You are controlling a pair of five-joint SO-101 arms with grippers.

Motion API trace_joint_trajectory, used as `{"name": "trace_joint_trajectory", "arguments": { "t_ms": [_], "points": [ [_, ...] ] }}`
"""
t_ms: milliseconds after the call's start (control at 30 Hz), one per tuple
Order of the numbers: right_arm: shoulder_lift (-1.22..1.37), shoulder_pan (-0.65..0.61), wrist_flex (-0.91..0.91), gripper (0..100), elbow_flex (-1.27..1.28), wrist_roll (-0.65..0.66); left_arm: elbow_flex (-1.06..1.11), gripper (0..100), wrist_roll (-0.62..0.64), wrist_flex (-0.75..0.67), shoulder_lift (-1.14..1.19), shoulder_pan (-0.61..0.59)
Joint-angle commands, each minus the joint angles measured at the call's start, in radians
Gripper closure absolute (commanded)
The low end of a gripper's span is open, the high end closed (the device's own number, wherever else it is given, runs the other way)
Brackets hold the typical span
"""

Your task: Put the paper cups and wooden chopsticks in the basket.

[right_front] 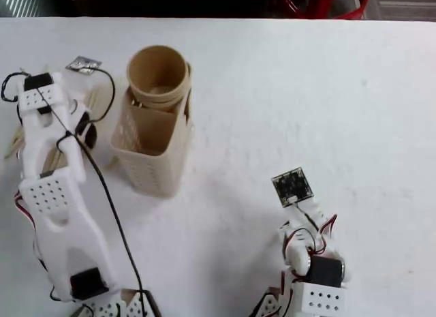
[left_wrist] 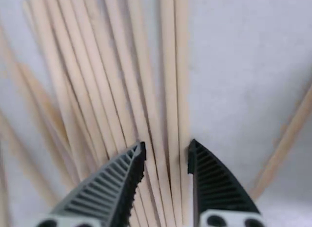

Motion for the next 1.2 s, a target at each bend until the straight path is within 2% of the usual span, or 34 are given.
{"name": "trace_joint_trajectory", "arguments": {
  "t_ms": [0, 433, 500, 733, 1033, 1167],
  "points": [
    [-0.007, -0.002, 0.005, 97.9, 0.009, 0.003, -0.003, 89, -0.008, -0.023, 0.031, -0.005],
    [-0.008, -0.002, 0.007, 97.9, 0.009, 0.003, 0.000, 94, -0.009, -0.012, 0.031, -0.016],
    [-0.008, -0.002, 0.007, 97.9, 0.009, 0.003, -0.003, 98, -0.009, 0.011, 0.030, -0.015],
    [-0.008, -0.002, 0.007, 97.9, 0.009, 0.003, -0.011, 98, 0.002, 0.091, 0.027, -0.016],
    [-0.008, -0.002, 0.007, 97.9, 0.009, 0.003, -0.212, 98, 0.097, 0.255, -0.048, -0.025],
    [-0.008, -0.002, 0.007, 97.9, 0.009, 0.003, -0.293, 98, 0.141, 0.282, -0.104, -0.035]
  ]
}}
